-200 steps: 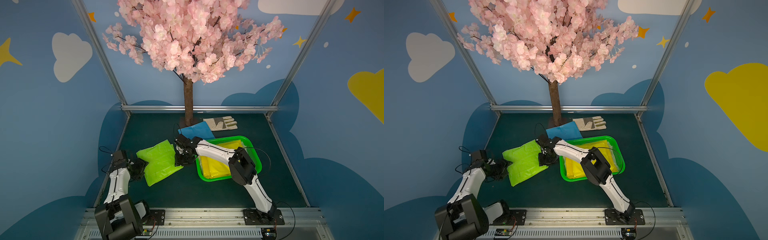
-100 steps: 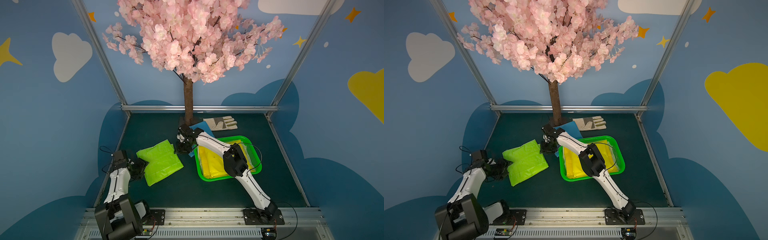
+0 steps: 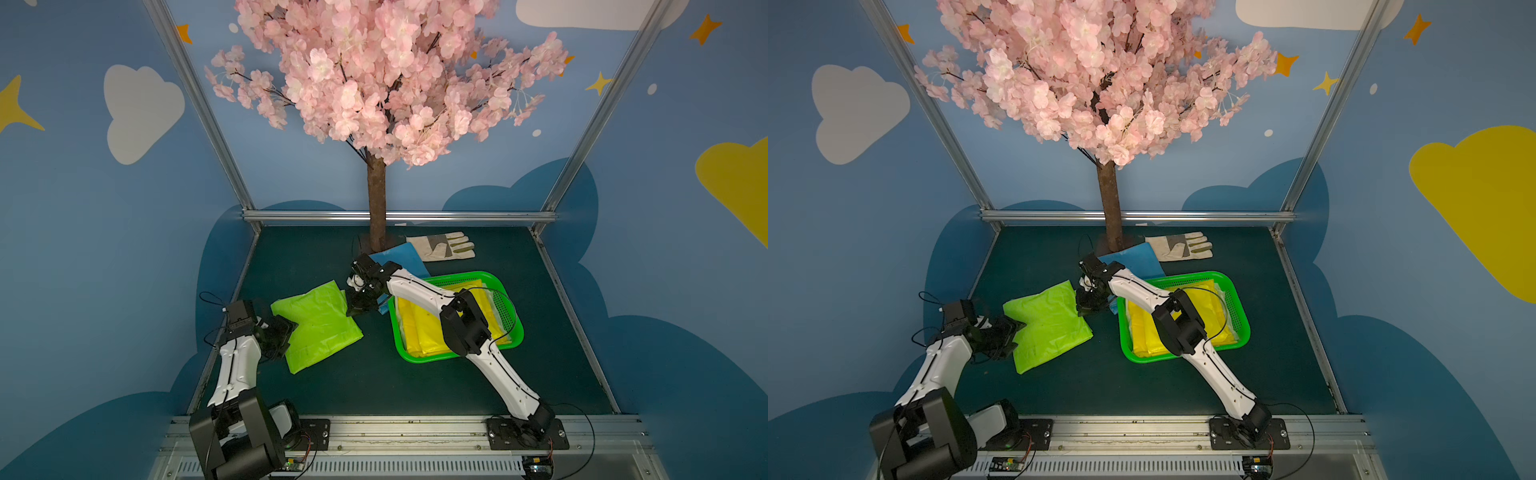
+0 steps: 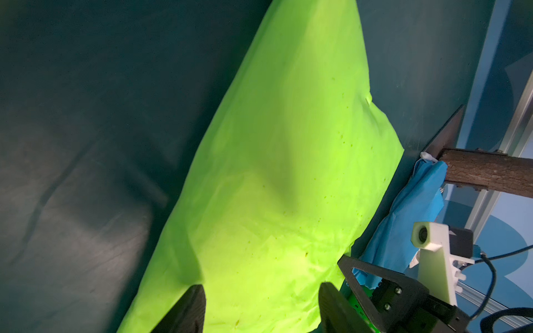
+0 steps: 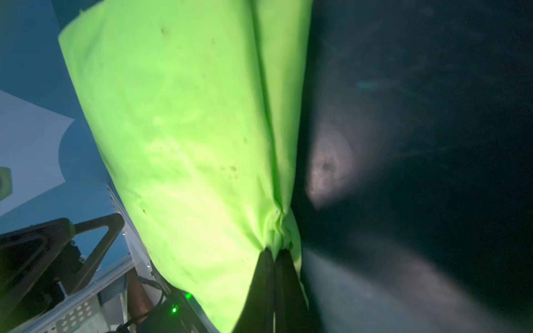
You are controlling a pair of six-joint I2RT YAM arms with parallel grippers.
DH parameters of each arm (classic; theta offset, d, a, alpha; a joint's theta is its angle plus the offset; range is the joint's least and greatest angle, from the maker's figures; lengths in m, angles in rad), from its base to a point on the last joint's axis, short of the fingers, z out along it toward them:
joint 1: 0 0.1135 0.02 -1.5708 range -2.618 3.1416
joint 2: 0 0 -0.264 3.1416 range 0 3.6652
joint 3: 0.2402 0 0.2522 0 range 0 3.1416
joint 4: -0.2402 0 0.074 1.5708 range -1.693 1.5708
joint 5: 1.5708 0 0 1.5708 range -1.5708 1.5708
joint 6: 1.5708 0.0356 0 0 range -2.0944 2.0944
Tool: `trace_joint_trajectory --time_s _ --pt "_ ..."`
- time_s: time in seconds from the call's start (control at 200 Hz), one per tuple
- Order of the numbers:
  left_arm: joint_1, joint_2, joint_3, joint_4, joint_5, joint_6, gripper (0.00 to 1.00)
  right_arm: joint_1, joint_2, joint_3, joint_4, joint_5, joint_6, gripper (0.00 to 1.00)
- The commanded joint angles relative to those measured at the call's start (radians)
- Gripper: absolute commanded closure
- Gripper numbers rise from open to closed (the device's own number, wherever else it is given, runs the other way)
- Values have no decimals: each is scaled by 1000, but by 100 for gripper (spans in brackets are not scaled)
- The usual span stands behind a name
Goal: Put the folded raincoat in the basket
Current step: Pick up the raincoat from the center of the board.
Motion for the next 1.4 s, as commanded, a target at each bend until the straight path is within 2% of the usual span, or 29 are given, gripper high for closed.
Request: trace_joint_trajectory --time_s 0.0,0.175,0.26,0.456,0.626,0.781,0.961,1.156,1.262,1.397 --pt "-8 -2 -9 10 38 17 34 -10 -80 -66 -6 41 -24 100" --pt "-33 5 -15 33 75 26 33 -58 -217 -241 -9 141 -17 100" --pt "-60 5 -20 47 82 29 33 -78 -250 -291 9 145 -19 100" --pt "-148 -4 -36 47 69 26 33 -99 -247 -288 6 124 -21 100" --pt "-241 -16 -53 13 -47 11 36 -100 -234 -278 6 113 -15 100" --pt "-245 39 -64 48 -94 14 41 -100 -231 -280 6 104 -13 100" --pt "-242 173 -40 105 -58 36 47 -98 -228 -286 7 86 -25 100" --pt "-239 207 -45 136 -66 43 53 -97 -212 -276 -11 66 -44 100" --pt "-239 222 -41 137 -69 39 61 -96 -208 -276 -11 60 -44 100" --pt "-236 236 -33 130 -71 41 77 -88 -210 -269 -2 41 -55 100"
